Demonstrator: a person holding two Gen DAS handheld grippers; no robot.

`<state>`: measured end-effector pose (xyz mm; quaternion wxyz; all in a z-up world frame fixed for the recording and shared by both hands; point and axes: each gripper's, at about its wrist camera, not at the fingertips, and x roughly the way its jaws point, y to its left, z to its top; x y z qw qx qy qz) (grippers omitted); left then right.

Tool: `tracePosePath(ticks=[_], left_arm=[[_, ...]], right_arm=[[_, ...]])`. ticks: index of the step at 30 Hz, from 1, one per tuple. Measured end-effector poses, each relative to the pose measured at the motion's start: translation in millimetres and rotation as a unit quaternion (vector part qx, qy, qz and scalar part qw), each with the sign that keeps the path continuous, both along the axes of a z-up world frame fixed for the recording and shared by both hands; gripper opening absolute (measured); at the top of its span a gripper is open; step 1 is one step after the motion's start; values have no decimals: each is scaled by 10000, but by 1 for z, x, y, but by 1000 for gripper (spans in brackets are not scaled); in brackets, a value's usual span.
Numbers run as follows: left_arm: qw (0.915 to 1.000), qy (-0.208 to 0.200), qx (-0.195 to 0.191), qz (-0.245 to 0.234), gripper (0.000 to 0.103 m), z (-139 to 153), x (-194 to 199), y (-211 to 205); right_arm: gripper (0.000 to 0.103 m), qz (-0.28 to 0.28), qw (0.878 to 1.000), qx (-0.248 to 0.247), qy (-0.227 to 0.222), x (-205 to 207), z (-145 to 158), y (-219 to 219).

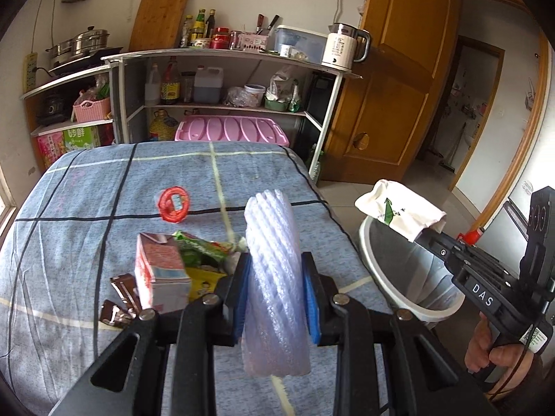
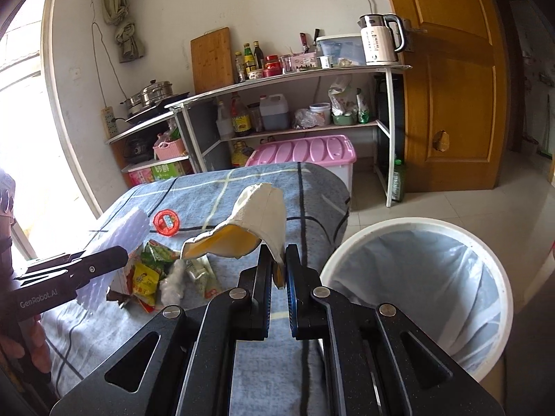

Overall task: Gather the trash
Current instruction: 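Grasp the foam net with the left tool while the right grasps the paper bag, then carry the foam net and paper bag over the white bin and release both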

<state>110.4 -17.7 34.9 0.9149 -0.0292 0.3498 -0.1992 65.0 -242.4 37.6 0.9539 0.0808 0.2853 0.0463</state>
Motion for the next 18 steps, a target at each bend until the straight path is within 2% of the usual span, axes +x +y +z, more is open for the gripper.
tracePosePath(ticks=[10,18], left_arm=[[9976,77,31,-683,29,-4,1,-77],[9925,351,29,-1171,29,-21,5,-133]], right_arm=[[8,-584,9982,-54,155,-15,-9,-63],[8,-891,9948,-71,487,-19,-29,-102]])
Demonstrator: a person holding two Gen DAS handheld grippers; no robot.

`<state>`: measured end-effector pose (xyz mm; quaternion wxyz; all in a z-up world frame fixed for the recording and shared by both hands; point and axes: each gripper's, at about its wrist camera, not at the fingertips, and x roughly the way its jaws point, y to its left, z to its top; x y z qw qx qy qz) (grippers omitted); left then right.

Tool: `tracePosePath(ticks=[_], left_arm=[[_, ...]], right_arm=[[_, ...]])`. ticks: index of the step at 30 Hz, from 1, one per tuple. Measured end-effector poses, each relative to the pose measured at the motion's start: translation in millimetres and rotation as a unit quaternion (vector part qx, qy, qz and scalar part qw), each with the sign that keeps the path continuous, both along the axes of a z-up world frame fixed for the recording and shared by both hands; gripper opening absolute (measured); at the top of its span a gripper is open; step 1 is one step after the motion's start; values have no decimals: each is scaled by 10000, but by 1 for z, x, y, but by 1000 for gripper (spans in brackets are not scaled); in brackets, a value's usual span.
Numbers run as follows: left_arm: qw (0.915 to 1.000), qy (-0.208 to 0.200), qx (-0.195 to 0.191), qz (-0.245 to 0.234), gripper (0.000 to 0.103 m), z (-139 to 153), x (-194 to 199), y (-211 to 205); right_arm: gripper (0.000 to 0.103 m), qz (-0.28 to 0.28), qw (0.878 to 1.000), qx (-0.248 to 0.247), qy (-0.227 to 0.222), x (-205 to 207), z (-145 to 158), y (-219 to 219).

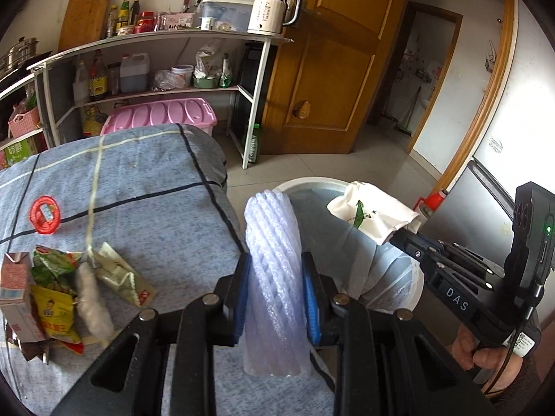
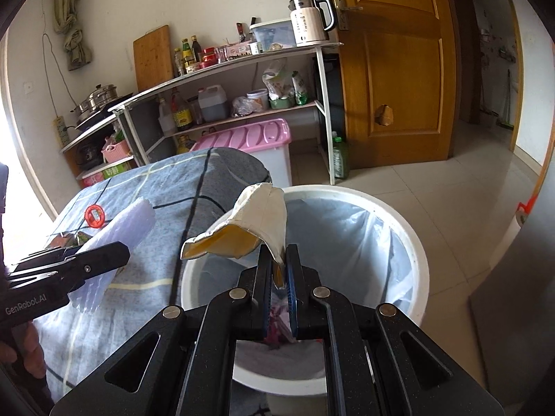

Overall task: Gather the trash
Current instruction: 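Carry the foam net and paper bag over the white bin and release both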

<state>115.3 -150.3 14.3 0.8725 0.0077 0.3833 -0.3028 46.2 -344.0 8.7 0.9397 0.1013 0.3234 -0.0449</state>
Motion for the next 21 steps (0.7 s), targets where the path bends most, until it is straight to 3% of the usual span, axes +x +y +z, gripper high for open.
tracePosePath(ticks=[11,21], left_arm=[[9989,296,207,-312,29,-24,3,-46],[9984,395,237,-323,32,-31,4,-54]], right_arm=[[8,-247,9985,-55,477,3,-33,-29],[10,-355,9967,-11,729,11,-43,-37]])
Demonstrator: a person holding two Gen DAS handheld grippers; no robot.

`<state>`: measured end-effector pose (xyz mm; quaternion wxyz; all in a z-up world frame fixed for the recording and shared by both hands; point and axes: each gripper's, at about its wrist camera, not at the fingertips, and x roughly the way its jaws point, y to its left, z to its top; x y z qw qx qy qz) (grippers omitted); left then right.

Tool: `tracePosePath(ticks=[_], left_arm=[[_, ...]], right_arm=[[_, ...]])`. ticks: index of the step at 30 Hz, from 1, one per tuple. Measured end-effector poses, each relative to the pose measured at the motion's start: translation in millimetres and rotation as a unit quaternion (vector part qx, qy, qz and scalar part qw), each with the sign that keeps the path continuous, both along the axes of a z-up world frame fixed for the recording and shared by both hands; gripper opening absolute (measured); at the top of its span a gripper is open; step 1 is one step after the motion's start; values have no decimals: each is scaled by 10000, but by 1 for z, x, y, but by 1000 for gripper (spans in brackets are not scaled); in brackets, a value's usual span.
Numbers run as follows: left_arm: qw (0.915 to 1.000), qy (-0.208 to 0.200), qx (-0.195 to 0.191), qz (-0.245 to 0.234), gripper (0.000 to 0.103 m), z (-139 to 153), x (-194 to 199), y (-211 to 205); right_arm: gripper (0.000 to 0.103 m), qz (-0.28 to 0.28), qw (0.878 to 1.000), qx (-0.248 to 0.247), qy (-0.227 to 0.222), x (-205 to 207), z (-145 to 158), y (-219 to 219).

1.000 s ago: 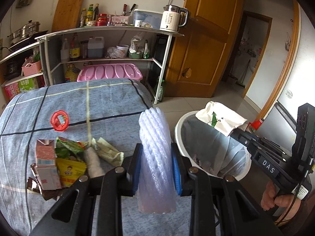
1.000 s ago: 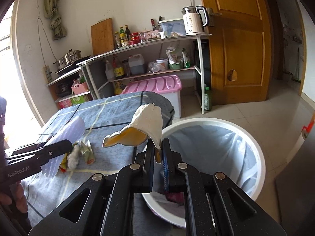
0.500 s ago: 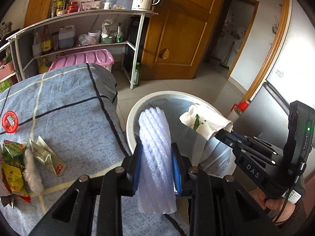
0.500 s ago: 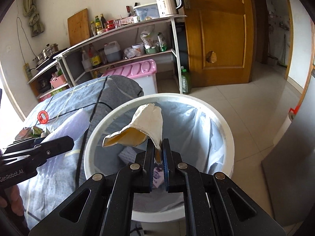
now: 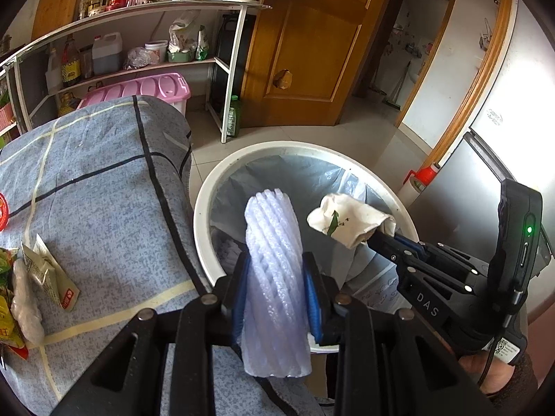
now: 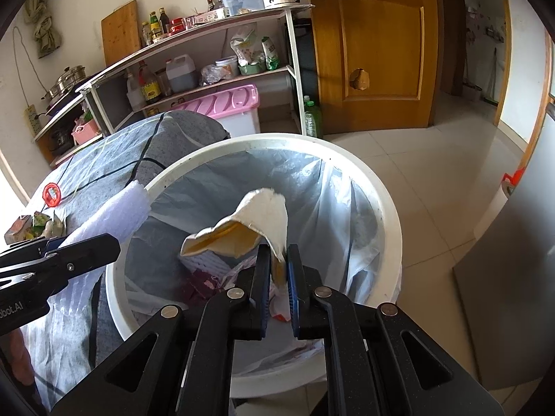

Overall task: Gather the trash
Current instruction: 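Carry the foam net and paper bag over the white bin and release both, then move both open tools back over the trash on the bed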

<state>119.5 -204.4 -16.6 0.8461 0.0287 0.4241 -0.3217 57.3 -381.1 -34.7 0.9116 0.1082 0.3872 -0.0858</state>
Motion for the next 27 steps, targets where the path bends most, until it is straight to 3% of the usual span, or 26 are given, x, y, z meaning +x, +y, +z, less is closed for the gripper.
tracePosePath(ticks=[1,3,7,13,17,27], left_arm=[[10000,-38,32,9,33,1,-1,0],[10000,-51,31,23,46,2,-1,1],[9999,-85,-16,54,49,6,-2,7],[9996,-148,-99,199,55,12,-5,24],[9989,-244,-118,373,58,17,-8,43],[9931,-405,-211,1078,61,26,-16,116]], right_arm=[[11,-2,10000,14,6,0,0,0],[13,-2,10000,19,17,0,0,0],[35,-21,10000,76,-9,-3,1,2],[37,46,9998,126,-123,-7,8,10],[46,181,9991,291,-255,-10,14,19],[53,675,9960,360,-459,-3,28,67]])
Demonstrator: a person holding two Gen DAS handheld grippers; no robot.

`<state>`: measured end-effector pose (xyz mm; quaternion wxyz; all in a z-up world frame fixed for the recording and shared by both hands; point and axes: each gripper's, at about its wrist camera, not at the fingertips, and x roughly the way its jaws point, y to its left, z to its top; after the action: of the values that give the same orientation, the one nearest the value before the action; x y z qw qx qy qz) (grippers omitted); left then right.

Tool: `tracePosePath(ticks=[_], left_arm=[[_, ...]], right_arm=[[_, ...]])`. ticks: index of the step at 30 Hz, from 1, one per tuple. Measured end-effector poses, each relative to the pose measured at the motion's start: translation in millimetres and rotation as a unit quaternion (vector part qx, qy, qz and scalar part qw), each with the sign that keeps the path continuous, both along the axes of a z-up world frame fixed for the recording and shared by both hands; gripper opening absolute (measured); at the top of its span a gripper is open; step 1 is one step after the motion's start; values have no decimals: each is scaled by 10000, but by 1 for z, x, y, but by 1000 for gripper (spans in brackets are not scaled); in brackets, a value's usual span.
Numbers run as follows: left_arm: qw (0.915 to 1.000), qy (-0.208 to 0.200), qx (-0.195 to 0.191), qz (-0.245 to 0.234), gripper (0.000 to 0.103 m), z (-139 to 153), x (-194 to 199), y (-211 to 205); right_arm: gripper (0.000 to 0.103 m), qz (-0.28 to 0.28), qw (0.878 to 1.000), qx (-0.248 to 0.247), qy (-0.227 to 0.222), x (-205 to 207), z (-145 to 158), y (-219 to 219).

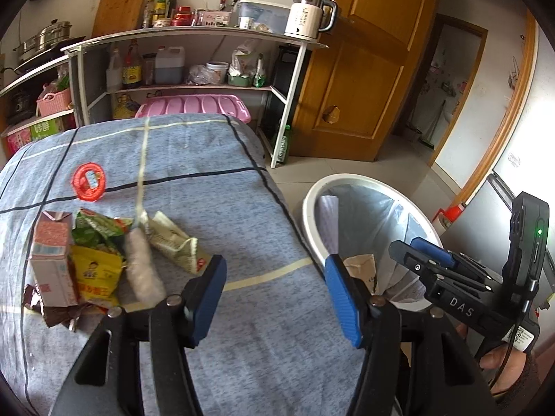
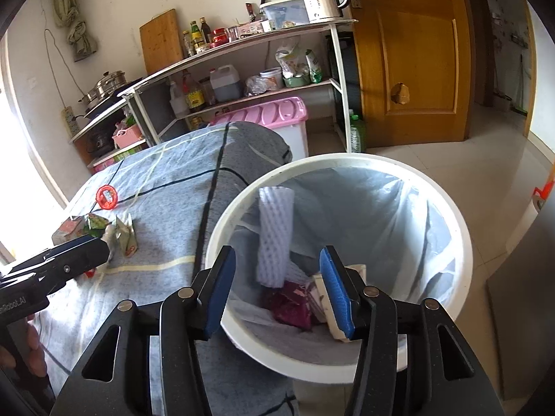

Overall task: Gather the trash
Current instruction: 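Move both open tools back over the trash on the bed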

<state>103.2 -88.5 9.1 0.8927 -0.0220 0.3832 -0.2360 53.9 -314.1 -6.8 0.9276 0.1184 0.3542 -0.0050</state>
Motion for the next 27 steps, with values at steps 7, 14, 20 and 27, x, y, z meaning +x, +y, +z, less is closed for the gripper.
tracePosePath(ticks=[7,14,20,27], left_arm=[[9974,-205,38,686,64,7,-10,58],[9911,-345,183,1270,66,7,-13,105],[9889,-127,51,1478,67,-5,-2,133],[9893,-43,13,1460,68,-13,11,141]], right_arm=[[54,406,9991,60,-103,12,8,39],[54,928,9957,-33,-47,31,7,85],[54,1474,9889,-118,142,55,1,126],[54,1814,9821,-353,367,86,-10,158]])
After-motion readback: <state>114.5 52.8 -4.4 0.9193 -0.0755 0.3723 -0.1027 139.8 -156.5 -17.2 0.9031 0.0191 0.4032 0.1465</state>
